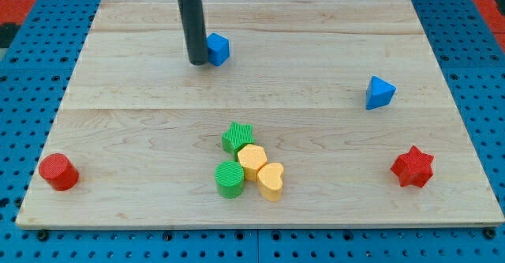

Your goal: Slide the blue cube towards the center of the board

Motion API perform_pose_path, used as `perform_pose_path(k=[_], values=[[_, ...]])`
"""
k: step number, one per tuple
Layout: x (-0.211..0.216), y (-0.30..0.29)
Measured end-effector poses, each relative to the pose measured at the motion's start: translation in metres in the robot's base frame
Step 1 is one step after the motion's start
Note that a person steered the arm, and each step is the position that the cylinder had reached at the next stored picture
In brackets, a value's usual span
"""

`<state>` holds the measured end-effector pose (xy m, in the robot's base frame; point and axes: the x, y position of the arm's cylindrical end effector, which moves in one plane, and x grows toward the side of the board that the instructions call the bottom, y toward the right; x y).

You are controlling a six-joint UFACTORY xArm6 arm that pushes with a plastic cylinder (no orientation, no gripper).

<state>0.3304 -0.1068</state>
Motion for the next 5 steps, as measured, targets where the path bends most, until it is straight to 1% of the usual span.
perform_pose_path(k=[1, 2, 3, 4, 5], values=[[-0.045, 0.02], [-0.023, 0.071], [0.017, 0.075], [0.043, 0.083], [0.043, 0.167]])
